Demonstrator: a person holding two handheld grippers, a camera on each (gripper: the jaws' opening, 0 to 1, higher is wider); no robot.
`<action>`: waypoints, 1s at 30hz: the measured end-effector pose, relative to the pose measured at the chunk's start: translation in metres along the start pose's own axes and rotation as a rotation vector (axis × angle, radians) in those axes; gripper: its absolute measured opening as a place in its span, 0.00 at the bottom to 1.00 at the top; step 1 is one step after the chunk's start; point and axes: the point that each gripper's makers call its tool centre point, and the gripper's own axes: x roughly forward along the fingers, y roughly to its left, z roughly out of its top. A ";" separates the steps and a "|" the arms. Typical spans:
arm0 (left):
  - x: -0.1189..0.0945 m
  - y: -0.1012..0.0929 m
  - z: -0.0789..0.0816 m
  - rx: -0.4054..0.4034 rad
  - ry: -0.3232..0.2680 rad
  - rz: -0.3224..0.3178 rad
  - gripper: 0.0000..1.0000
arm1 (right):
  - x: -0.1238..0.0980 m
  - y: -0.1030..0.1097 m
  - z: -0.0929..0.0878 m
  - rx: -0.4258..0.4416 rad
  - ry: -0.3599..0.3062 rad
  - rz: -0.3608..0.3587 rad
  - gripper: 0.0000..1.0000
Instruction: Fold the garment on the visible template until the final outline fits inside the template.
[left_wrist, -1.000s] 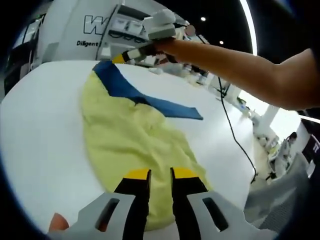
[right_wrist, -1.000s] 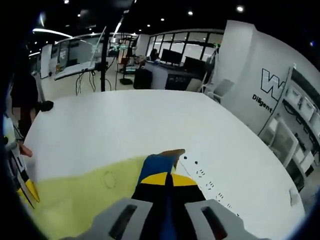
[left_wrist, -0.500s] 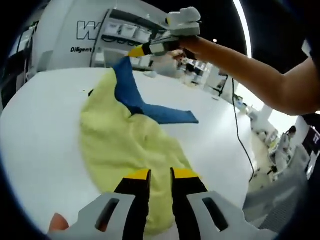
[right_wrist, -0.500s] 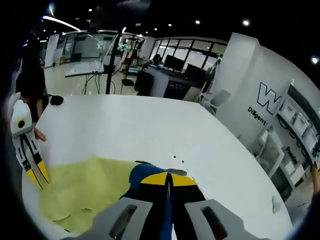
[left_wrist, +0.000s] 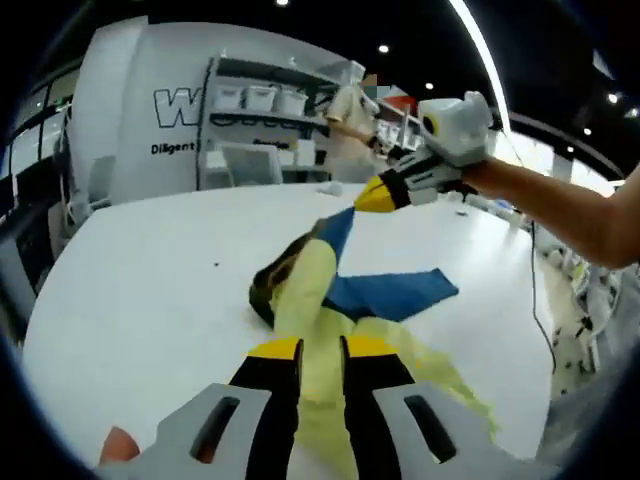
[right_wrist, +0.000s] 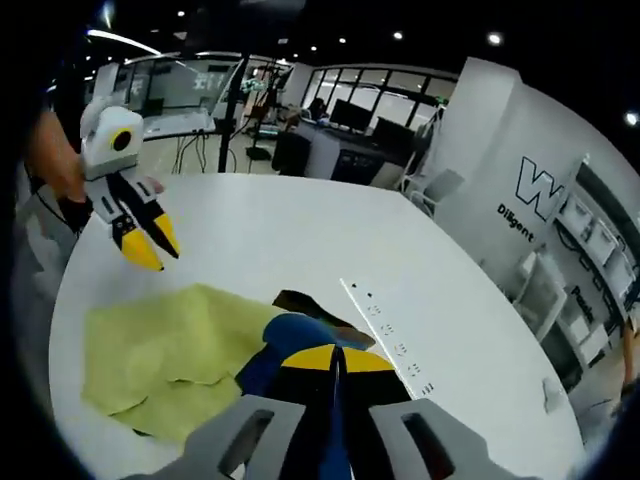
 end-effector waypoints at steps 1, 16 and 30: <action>0.007 0.005 0.005 0.014 -0.009 0.002 0.12 | 0.000 0.000 0.000 -0.002 0.000 0.000 0.00; 0.091 0.066 -0.031 0.184 0.170 -0.027 0.14 | -0.003 0.002 0.000 -0.053 0.010 0.009 0.00; 0.135 0.048 -0.029 0.021 0.100 -0.179 0.14 | -0.008 0.001 -0.008 -0.073 0.005 -0.004 0.00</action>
